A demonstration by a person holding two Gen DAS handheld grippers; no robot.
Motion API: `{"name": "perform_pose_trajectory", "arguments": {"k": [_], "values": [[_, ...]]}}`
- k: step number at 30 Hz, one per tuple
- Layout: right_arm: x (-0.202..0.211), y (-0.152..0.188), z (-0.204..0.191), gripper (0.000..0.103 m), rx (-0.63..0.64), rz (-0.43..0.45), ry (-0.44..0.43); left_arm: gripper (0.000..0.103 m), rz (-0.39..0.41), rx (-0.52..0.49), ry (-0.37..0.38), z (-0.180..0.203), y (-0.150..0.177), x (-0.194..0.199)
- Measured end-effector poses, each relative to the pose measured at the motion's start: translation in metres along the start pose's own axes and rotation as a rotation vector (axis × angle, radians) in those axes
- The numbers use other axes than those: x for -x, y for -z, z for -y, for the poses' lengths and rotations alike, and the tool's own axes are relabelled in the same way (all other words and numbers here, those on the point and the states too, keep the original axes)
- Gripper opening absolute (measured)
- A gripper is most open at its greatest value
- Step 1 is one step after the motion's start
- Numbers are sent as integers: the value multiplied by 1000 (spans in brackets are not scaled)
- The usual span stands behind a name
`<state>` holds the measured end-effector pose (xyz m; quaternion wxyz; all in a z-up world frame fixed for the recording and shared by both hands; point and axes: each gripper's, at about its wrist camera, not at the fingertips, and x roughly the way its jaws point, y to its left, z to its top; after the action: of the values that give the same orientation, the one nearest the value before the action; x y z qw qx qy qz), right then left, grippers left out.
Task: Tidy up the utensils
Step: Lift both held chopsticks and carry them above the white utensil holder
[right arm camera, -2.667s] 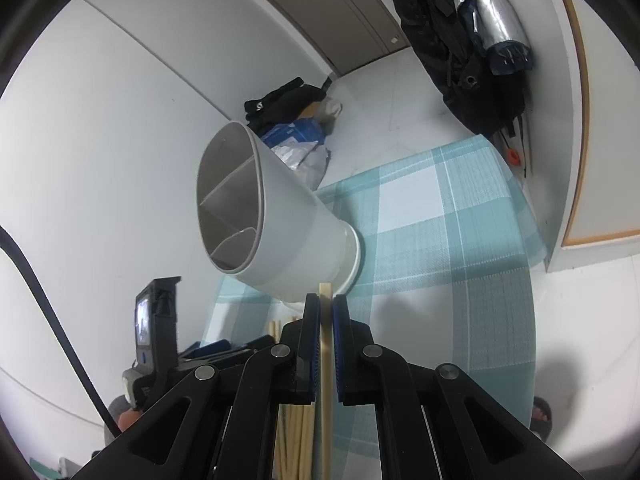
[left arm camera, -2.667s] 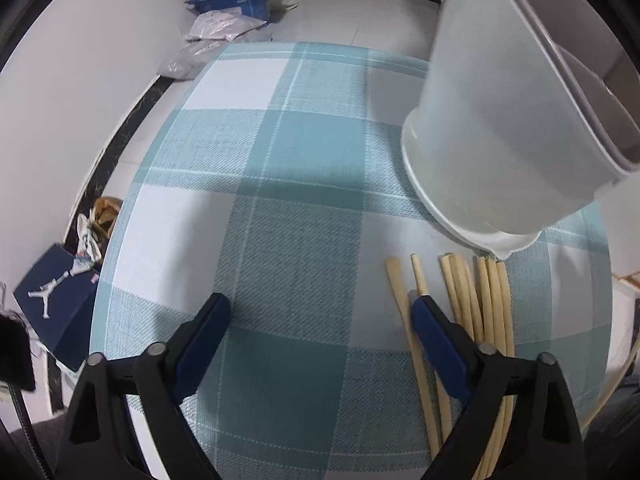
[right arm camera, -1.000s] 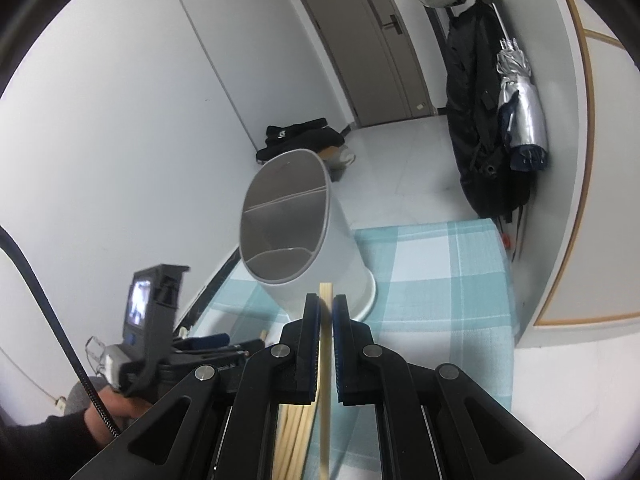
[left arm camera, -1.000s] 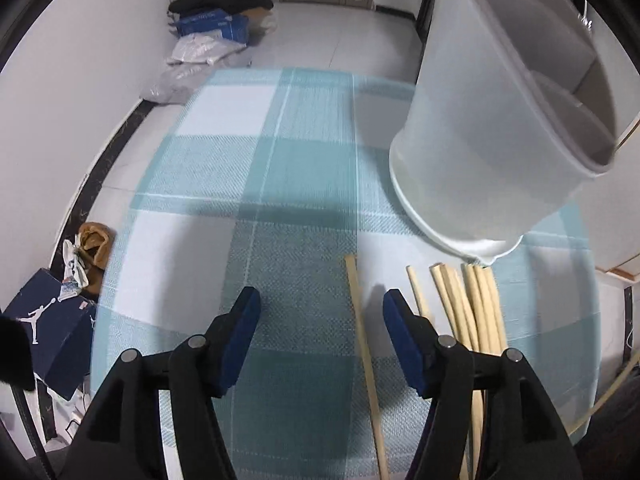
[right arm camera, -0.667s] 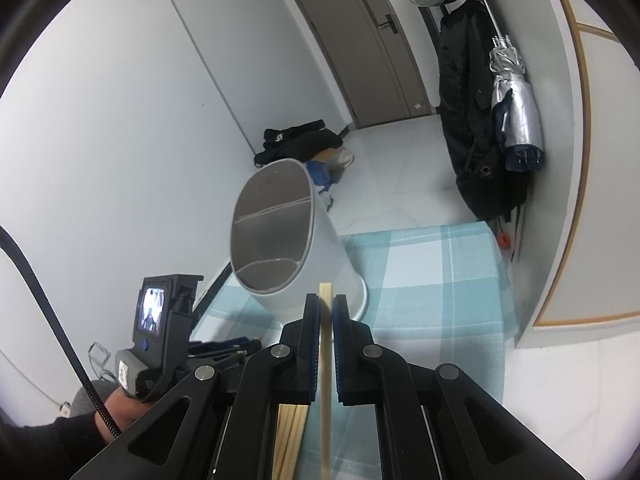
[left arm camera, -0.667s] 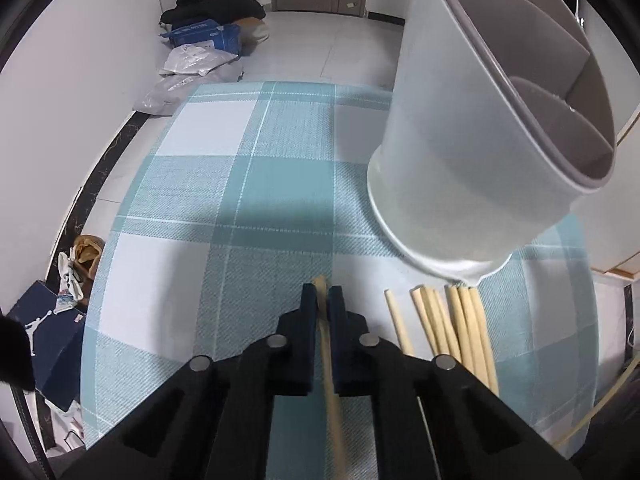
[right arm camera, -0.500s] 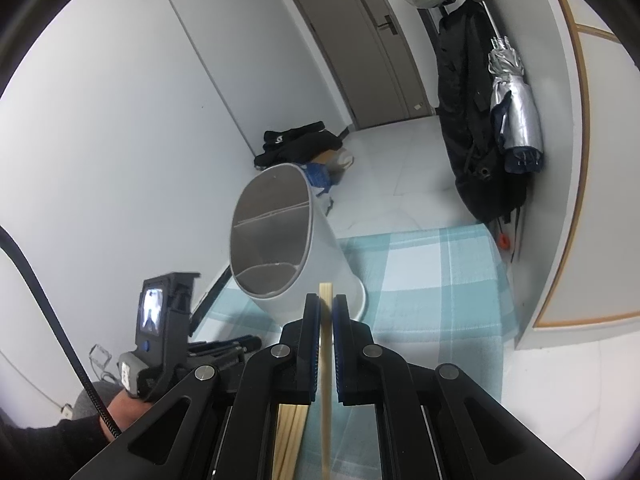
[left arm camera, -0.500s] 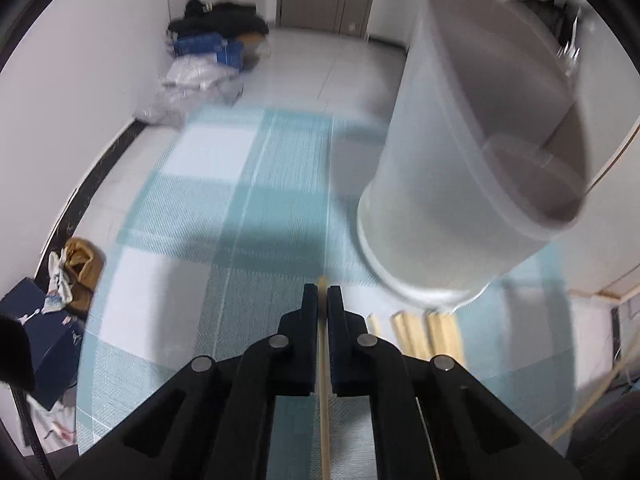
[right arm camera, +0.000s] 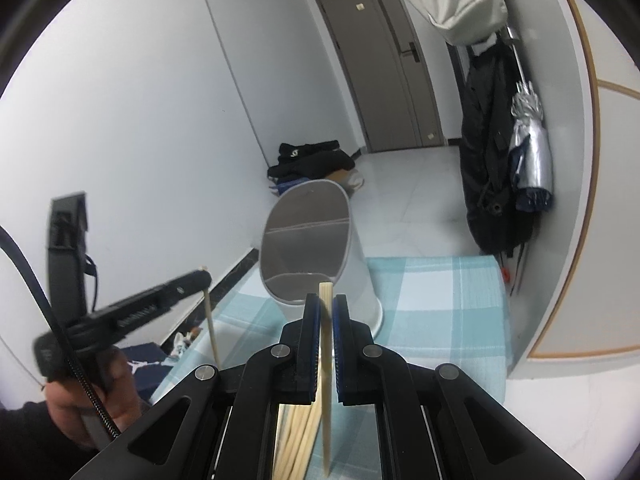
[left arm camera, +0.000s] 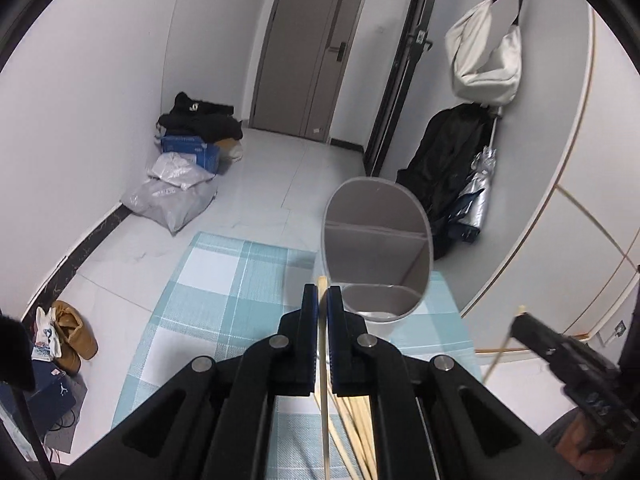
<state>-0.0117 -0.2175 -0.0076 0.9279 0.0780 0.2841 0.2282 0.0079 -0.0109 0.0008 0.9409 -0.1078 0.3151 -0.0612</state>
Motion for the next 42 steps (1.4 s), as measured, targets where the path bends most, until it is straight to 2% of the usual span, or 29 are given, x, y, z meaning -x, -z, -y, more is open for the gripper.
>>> {"name": "perform_pose_trajectory", "arguments": {"k": [7,13,19,23,33,37,42], "values": [[7,-5,-7,5,21,39,5,1,21,-45,21,10,-6,12],[17,-17,-13,5,23,80,-8,1,55,-64,54,20,-28,25],[28,-47,-10,5,-14,114,-41,1,125,-58,79,26,-68,32],[34,-83,-10,5,-11,147,-60,1,184,-51,81,29,-96,32],[15,-164,-16,5,50,206,-95,1,303,-79,74,29,-145,2],[-6,-187,-16,5,95,223,-86,1,318,-93,77,26,-153,-18],[-38,-201,-9,5,129,229,-85,1,315,-111,103,18,-157,-45]]}}
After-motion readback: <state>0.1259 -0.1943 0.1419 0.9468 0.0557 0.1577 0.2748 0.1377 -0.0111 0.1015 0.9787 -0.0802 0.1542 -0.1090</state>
